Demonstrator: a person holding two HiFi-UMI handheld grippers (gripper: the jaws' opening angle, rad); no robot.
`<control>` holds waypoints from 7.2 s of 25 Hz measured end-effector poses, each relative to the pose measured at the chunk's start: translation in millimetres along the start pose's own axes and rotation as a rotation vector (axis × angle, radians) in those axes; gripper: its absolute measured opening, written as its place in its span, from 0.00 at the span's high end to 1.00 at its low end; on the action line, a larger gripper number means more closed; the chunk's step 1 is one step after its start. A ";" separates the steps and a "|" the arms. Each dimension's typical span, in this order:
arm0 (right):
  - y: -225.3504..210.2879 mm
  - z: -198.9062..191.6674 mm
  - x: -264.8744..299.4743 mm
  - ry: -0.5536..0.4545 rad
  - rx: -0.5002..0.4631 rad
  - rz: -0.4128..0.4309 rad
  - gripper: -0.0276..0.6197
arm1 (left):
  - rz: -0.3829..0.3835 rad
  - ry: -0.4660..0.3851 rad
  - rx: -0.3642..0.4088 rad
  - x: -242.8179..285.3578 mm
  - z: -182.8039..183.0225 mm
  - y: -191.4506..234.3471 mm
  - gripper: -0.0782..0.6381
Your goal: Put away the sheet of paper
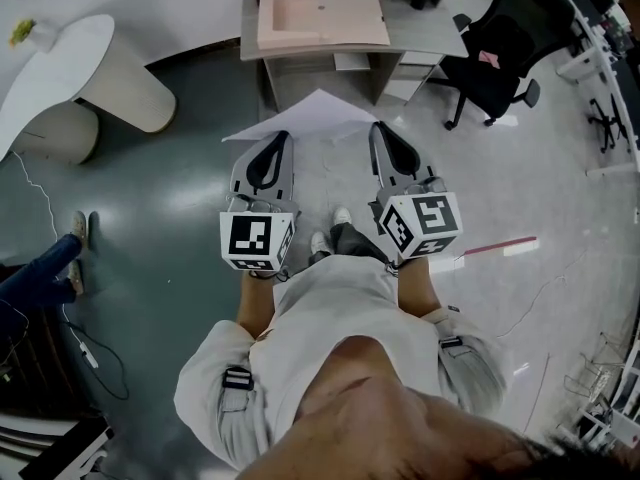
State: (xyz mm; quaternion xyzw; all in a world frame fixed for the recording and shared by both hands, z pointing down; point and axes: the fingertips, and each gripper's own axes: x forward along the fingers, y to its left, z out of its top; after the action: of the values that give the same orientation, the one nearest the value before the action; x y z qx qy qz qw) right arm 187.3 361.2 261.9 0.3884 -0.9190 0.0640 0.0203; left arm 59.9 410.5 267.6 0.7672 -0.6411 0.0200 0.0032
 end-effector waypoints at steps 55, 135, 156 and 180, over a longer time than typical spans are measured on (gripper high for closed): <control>-118.2 43.6 297.0 -0.016 -0.020 0.073 0.93 | 0.021 -0.001 0.035 285.1 15.4 162.5 0.87; -262.0 -62.9 616.8 0.266 0.068 0.147 0.93 | -0.087 0.177 -0.072 604.6 -120.9 296.2 0.87; -301.6 -181.1 649.2 0.478 0.176 -0.047 0.93 | -0.294 0.308 -0.152 645.1 -218.0 308.3 0.87; -387.1 -291.2 635.9 0.686 0.275 -0.135 0.93 | -0.303 0.448 -0.112 677.4 -273.1 277.7 0.87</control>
State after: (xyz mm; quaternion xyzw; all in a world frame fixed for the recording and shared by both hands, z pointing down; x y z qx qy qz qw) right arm 17.5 -319.4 645.2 0.4032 -0.8141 0.3116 0.2787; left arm -100.6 -296.8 558.3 0.8293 -0.5025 0.1530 0.1906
